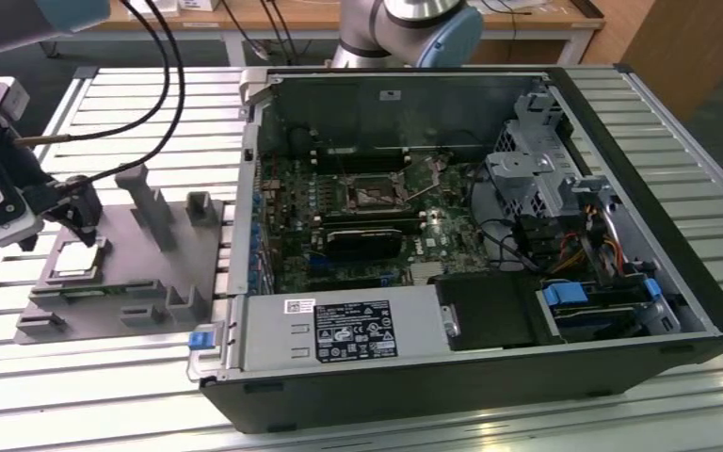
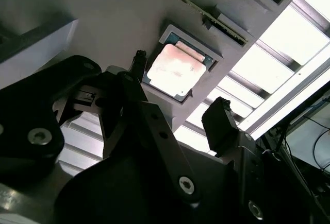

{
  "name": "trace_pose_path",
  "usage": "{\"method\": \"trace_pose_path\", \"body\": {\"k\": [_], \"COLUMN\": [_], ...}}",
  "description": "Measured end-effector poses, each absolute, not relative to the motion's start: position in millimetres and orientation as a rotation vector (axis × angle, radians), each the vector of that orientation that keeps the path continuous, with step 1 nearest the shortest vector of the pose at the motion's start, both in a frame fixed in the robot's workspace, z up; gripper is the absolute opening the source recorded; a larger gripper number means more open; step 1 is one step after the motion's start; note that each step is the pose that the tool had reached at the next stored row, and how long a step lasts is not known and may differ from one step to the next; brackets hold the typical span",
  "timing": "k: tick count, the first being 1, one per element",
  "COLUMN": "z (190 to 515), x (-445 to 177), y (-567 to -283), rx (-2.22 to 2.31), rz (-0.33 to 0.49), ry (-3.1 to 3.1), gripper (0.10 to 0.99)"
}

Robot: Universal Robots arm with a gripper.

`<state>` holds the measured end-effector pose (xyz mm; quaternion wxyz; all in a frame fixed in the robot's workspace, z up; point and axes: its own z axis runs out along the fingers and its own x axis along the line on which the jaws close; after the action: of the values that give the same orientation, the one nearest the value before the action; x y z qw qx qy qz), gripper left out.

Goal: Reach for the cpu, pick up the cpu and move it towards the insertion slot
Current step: 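Pick up the cpu and move it towards the insertion slot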

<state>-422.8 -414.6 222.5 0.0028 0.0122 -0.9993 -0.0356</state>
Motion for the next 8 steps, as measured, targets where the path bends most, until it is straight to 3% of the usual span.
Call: {"method": "trace_pose_path", "body": {"k": [8], "z": [208.0], "x": [-423.7], "y": [-414.4], "rx": [0.038], "rz": [-0.112], "ry": [-3.134], "gripper": [0.714]}}
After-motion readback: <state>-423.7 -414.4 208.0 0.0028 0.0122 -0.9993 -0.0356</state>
